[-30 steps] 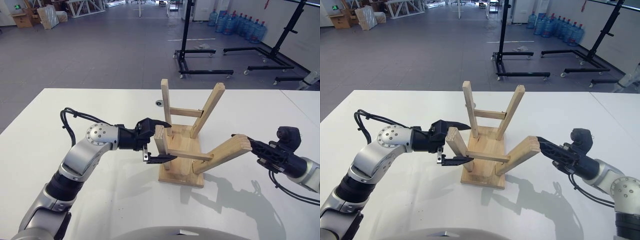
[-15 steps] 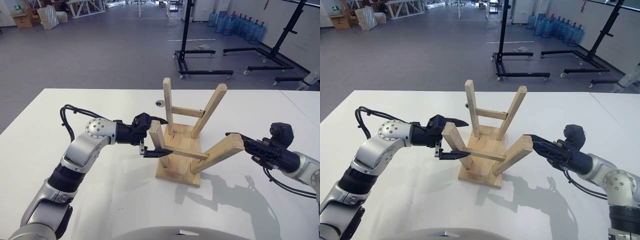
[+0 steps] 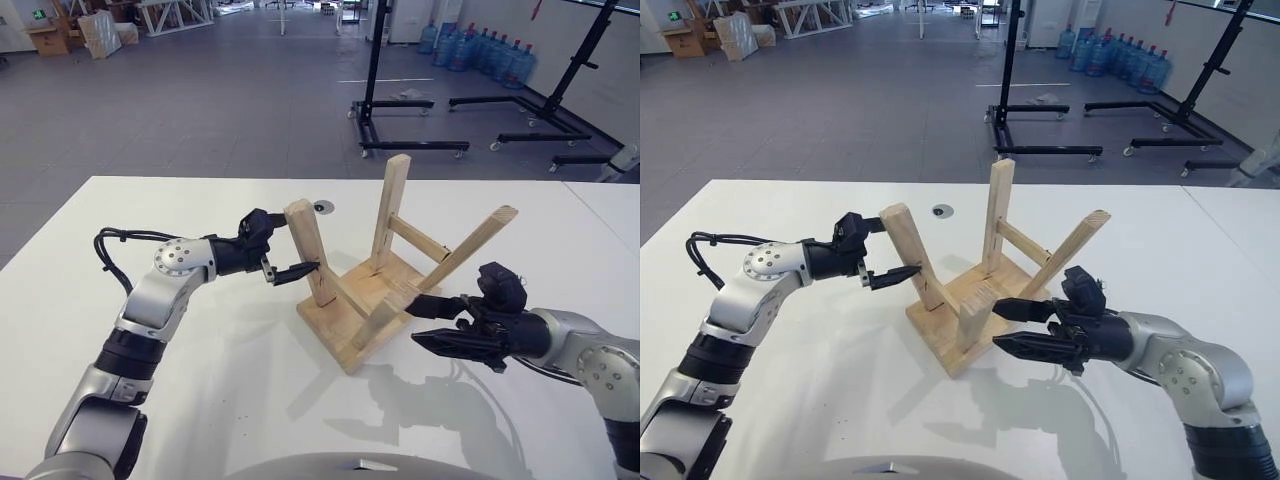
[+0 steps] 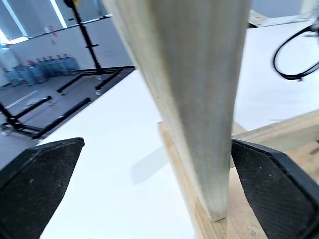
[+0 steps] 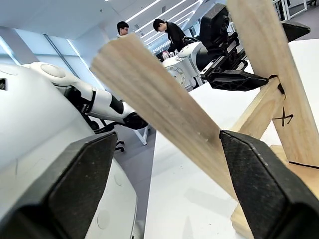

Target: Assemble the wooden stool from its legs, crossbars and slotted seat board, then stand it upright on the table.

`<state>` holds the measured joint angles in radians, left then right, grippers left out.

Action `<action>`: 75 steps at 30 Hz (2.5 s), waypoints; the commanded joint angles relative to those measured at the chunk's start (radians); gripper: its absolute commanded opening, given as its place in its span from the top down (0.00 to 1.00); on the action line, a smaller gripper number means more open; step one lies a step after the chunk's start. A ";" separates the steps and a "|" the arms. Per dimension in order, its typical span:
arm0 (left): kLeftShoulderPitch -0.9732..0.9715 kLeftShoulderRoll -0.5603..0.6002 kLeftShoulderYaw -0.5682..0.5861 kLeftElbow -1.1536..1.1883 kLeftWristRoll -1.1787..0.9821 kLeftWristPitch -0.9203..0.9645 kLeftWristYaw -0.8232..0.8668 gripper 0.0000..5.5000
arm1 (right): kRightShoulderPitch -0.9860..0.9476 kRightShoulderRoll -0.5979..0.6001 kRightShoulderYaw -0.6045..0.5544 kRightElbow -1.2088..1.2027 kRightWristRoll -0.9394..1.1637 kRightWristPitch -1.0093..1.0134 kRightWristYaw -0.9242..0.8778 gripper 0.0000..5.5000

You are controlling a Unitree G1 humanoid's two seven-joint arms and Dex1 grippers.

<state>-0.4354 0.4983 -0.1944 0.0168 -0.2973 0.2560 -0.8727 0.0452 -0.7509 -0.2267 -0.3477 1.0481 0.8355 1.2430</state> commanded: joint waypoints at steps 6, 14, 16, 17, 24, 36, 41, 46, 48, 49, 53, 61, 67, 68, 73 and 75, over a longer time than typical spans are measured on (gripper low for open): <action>-0.067 -0.067 0.011 0.296 0.166 -0.099 0.162 0.04 | 0.110 -0.104 0.002 0.117 -0.216 -0.156 0.084 0.31; -0.006 -0.021 0.023 0.266 0.206 -0.148 0.133 0.04 | 0.000 0.009 0.112 0.415 -0.576 -0.640 0.023 0.31; 0.109 0.061 0.012 0.147 0.184 -0.131 0.037 0.04 | -0.054 0.026 0.132 0.516 -0.663 -0.780 0.000 0.31; 0.167 0.106 0.009 0.085 0.165 -0.114 -0.021 0.04 | -0.070 0.029 0.137 0.555 -0.687 -0.825 -0.001 0.31; 0.289 0.161 -0.022 -0.126 0.134 -0.032 -0.122 0.04 | -0.202 0.053 0.151 0.803 -0.780 -1.007 -0.041 0.31; 0.175 -0.064 -0.110 -0.026 0.123 -0.025 -0.068 0.04 | -0.256 0.128 0.204 0.782 -0.720 -0.990 0.089 0.42; 0.170 -0.072 -0.096 0.020 0.128 -0.047 -0.064 0.04 | -0.236 0.141 0.204 0.745 -0.710 -0.982 0.091 0.59; 0.125 -0.093 -0.066 0.104 0.093 -0.089 -0.097 0.14 | -0.229 0.153 0.209 0.724 -0.698 -0.976 0.097 0.72; 0.114 -0.092 -0.066 0.122 0.081 -0.103 -0.133 0.19 | -0.224 0.159 0.215 0.712 -0.695 -0.973 0.104 0.76; 0.110 -0.089 -0.067 0.128 0.074 -0.109 -0.156 0.21 | -0.224 0.161 0.219 0.709 -0.695 -0.972 0.107 0.78; 0.137 -0.047 -0.084 0.082 -0.006 -0.069 -0.318 0.33 | -0.219 0.165 0.235 0.682 -0.678 -0.951 0.130 0.80; 0.172 0.035 -0.052 -0.015 -0.178 0.099 -0.487 0.53 | -0.218 0.136 0.231 0.529 -0.543 -0.725 0.234 0.80; 0.211 0.122 0.064 -0.184 -0.521 0.512 -0.498 0.66 | -0.249 -0.015 0.245 0.332 -0.305 -0.148 0.285 0.80; 0.215 0.135 0.105 -0.198 -0.597 0.592 -0.478 0.69 | -0.268 -0.045 0.259 0.314 -0.268 -0.039 0.292 0.81; 0.251 0.130 0.285 -0.218 -0.882 0.868 -0.275 0.78 | -0.407 -0.118 0.331 0.340 -0.191 0.312 0.273 0.82; 0.283 0.105 0.317 -0.220 -0.920 0.904 -0.200 0.78 | -0.478 -0.105 0.373 0.390 -0.193 0.410 0.244 0.82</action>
<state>-0.1736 0.6197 0.0686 -0.1893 -1.1434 1.1340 -1.1100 -0.3728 -0.8405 0.1165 -0.0038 0.8666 1.1686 1.5196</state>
